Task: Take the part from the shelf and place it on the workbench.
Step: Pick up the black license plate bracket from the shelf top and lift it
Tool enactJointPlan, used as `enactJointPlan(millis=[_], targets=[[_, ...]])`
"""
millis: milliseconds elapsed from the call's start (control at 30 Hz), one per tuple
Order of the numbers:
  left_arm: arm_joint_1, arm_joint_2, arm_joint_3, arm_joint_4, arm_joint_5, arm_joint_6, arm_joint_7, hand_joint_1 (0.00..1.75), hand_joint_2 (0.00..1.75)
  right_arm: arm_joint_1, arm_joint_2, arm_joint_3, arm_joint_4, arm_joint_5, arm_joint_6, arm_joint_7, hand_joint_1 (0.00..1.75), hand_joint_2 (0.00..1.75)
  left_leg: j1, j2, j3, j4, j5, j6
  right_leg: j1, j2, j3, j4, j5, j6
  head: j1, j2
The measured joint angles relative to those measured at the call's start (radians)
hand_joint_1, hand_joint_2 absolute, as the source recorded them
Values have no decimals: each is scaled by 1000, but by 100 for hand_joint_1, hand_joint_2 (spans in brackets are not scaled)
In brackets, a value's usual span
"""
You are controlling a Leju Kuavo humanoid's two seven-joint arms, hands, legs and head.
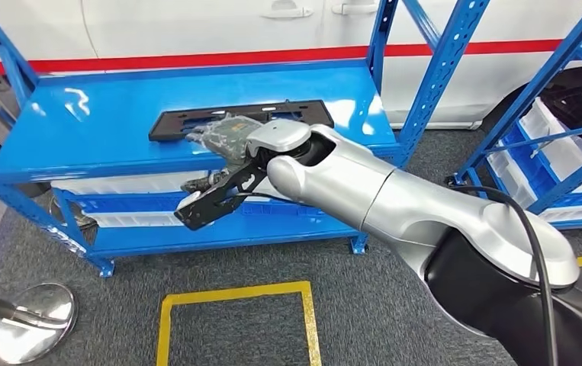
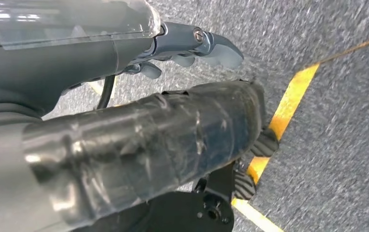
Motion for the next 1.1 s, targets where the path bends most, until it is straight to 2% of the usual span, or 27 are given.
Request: enactJointPlan(millis=[67, 100, 133, 200, 233, 267, 300, 367, 400, 433, 533, 600, 633, 700, 733, 767, 800, 833, 867, 900, 933, 1000, 1100], targets=[[0, 1, 0, 0, 0, 0, 0, 0, 0, 0, 3, 0, 2, 0, 0, 0, 0, 0, 1, 2, 1, 4, -9, -10, -7, 1, 10, -14, -1, -3, 0, 0], [0, 1, 1, 0, 0, 0, 0, 0, 0, -2, 6, -1, 3, 0, 0, -1, 0, 0, 1, 3, -7, 26, -23, -14, -12, 0, 18, -21, -1, -6, 0, 0], [1, 2, 1, 0, 0, 0, 1, 0, 0, -3, 8, -2, 4, 0, 0, -1, 0, 0, 2, 3, -27, 70, -45, -19, -16, -1, 26, -27, -1, -9, 0, 0], [1, 2, 1, 0, 0, 0, 3, 0, 0, -3, 14, -2, 7, 0, 1, -2, 0, 0, 3, 3, -95, 199, -97, -26, -16, -3, 33, -29, -6, -14, 0, 0], [1, 2, 1, 0, 0, 0, 3, 0, 0, -1, 17, -2, 9, 0, 2, -3, 0, 0, 4, 4, -127, 252, -109, -29, -16, -3, 35, -28, -8, -15, 0, 0], [1, 2, 1, 0, 0, 0, 4, 0, 0, 1, 18, -2, 10, 0, 2, -3, 0, 0, 5, 4, -146, 273, -102, -31, -16, -3, 37, -27, -11, -15, 0, 0], [2, 3, 2, 0, 0, 0, 4, 0, 0, 2, 20, -2, 11, 1, 2, -3, 0, 0, 5, 4, -145, 254, -75, -32, -17, -3, 41, -26, -15, -14, 0, 0], [3, 4, 3, 0, 0, 0, 3, 0, 0, 2, 22, -2, 13, 1, 2, -3, 0, 0, 7, 6, -95, 128, 6, -34, -19, -1, 50, -19, -27, -8, 0, 0], [3, 5, 4, 0, 0, 0, 3, 0, 0, 1, 22, -3, 14, 1, 2, -3, 0, 0, 6, 6, -66, 65, 31, -33, -18, 0, 51, -13, -33, -3, 0, 0], [3, 5, 5, 0, 0, 0, 4, 0, 0, 1, 23, -3, 15, 1, 2, -3, 0, 0, 4, 6, -47, 25, 43, -29, -16, 0, 51, -9, -38, 2, 0, 0], [0, 5, 7, 1, -1, -1, 4, 0, 0, 0, 26, -4, 17, 2, 2, -4, 0, 0, 2, 3, -38, 6, 36, -9, -11, 0, 50, -7, -44, 13, 1, 0], [2, 4, 8, 1, -3, -1, 4, 0, 0, -2, 26, -5, 18, 5, 1, -7, 0, 0, 4, 3, -32, 2, 35, 3, -13, -1, 42, 17, -62, 21, 1, 0], [2, 4, 8, 1, -5, 0, 3, 0, 0, -3, 26, -6, 18, 8, 1, -8, 0, 0, 5, 4, -29, 0, 34, 10, -15, -1, 24, 56, -83, 26, 1, 0], [2, 5, 9, 1, -8, 1, 2, 0, 0, -2, 22, -7, 19, 14, 1, -10, 0, 0, 4, 4, -26, 0, 30, 18, -17, -2, -42, 182, -135, 31, 1, 0], [2, 5, 9, 1, -9, 1, 2, 0, 0, -1, 20, -7, 20, 16, 2, -10, 0, 0, 3, 4, -24, 0, 28, 20, -17, -2, -76, 239, -150, 32, 1, 0], [2, 5, 10, 1, -10, 1, 2, 0, 0, 1, 19, -7, 21, 17, 2, -11, 0, 0, 2, 3, -22, 0, 26, 21, -17, -2, -98, 269, -148, 31, 1, 0], [2, 5, 10, 1, -12, 2, 2, 0, 0, 2, 18, -7, 22, 18, 2, -11, 0, 0, 0, 2, -19, 0, 24, 22, -17, -2, -102, 262, -128, 28, 1, 0], [3, 5, 12, 1, -13, 2, 2, 0, 0, 1, 18, -7, 22, 18, 2, -11, 0, 0, -2, 1, -14, 0, 21, 22, -15, -2, -87, 218, -92, 22, 1, 0], [3, 4, 13, 1, -15, 2, 2, 0, 0, 1, 17, -8, 23, 18, 2, -11, 0, 0, -3, 0, -9, 0, 17, 22, -11, -2, -60, 149, -50, 12, 1, 0], [3, 3, 15, 1, -16, 2, 2, 0, 0, -1, 17, -8, 24, 18, 2, -11, 0, 0, -5, 0, -6, 0, 14, 20, -6, -2, -32, 85, -21, 2, 1, 0], [2, 2, 16, 1, -16, 2, 2, 0, 0, -2, 17, -9, 25, 18, 2, -11, 0, 0, -6, 1, -5, 0, 11, 17, -1, -2, -9, 34, -3, -6, 1, 0], [1, 0, 16, 2, -18, 3, 2, 0, 0, -3, 17, -10, 26, 18, 2, -11, 0, 0, -4, 2, -5, -1, 9, 8, 6, -2, 7, -2, -4, -13, 1, 0], [0, 2, 17, 2, -25, 4, 2, 0, 0, -3, 12, -15, 31, 21, 0, -13, 0, 0, -3, 5, -5, 8, -3, -8, -3, -3, 25, -26, -3, -15, 0, 0]])
